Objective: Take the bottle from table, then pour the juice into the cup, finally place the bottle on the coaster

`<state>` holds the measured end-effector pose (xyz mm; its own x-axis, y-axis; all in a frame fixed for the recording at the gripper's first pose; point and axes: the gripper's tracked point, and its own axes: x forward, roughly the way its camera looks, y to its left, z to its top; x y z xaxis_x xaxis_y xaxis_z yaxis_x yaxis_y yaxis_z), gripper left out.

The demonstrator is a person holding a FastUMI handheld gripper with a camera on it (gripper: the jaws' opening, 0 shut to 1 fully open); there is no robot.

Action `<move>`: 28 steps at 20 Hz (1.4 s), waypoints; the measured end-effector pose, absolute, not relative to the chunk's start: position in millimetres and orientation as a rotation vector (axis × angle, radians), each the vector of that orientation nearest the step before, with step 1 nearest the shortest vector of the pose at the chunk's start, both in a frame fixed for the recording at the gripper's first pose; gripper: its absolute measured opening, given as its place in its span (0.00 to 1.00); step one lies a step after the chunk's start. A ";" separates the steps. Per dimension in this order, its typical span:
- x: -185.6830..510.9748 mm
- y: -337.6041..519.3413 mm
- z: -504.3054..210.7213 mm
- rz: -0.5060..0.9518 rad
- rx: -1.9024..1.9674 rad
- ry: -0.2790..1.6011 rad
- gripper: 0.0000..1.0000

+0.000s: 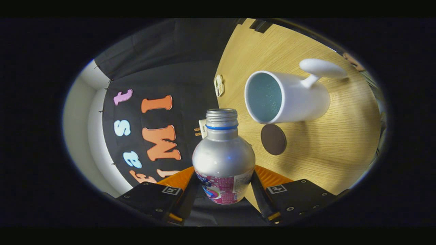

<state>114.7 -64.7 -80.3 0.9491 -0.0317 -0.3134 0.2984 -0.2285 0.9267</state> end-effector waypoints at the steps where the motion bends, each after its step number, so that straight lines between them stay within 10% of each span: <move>1: 115.0 -64.7 -79.0 -0.311 1.783 0.200 0.77; 28: 103.5 -71.6 -84.1 -0.425 1.989 0.264 0.77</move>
<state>103.5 -71.6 -84.1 0.9130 -0.0012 -0.4079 0.3663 -0.4376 0.8212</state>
